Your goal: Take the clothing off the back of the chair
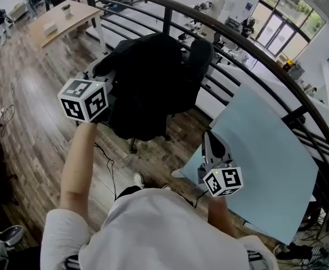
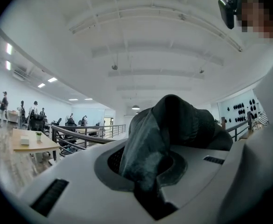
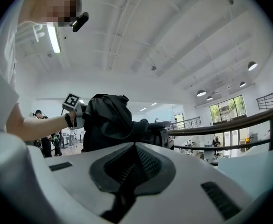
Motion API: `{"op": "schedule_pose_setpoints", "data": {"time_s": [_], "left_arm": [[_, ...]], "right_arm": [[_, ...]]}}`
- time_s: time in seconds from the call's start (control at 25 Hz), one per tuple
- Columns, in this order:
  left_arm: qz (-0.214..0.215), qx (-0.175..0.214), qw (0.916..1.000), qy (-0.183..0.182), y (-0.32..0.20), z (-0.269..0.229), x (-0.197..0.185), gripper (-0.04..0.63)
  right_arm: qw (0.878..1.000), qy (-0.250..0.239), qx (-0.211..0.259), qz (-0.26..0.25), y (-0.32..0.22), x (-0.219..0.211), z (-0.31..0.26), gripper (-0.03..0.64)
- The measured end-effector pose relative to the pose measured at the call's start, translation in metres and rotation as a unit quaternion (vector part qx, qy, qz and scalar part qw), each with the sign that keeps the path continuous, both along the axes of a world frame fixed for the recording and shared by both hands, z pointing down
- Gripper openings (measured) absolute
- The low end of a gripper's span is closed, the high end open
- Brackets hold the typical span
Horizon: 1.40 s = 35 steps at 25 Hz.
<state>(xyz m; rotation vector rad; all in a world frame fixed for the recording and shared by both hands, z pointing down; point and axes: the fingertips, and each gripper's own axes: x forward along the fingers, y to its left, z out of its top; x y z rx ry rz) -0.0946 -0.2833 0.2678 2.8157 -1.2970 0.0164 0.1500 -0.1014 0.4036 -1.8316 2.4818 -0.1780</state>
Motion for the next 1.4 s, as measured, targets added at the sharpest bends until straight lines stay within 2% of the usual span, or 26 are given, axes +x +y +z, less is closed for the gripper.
{"op": "schedule_pose_setpoints", "data": {"time_s": [0.68, 0.88, 1.0, 1.16, 1.4], "left_arm": [[-0.083, -0.013, 0.9962, 0.025, 0.042, 0.033, -0.091, 0.071], [-0.102, -0.005, 0.9947, 0.007, 0.055, 0.047, -0.113, 0.071], [-0.118, -0.004, 0.993, -0.002, 0.064, 0.062, -0.125, 0.071], [-0.141, -0.017, 0.9898, 0.012, 0.079, 0.087, -0.147, 0.071], [-0.158, -0.032, 0.9868, 0.009, 0.11, 0.123, -0.17, 0.071]], "right_arm": [[1.0, 0.0, 0.003, 0.001, -0.022, -0.002, -0.006, 0.02], [1.0, 0.006, 0.01, 0.005, -0.034, -0.004, -0.014, 0.02], [1.0, 0.009, 0.013, 0.01, -0.038, -0.001, -0.018, 0.02], [1.0, 0.015, 0.011, 0.016, -0.041, 0.006, -0.018, 0.02], [0.999, 0.023, 0.011, 0.029, -0.041, 0.017, -0.02, 0.02]]}}
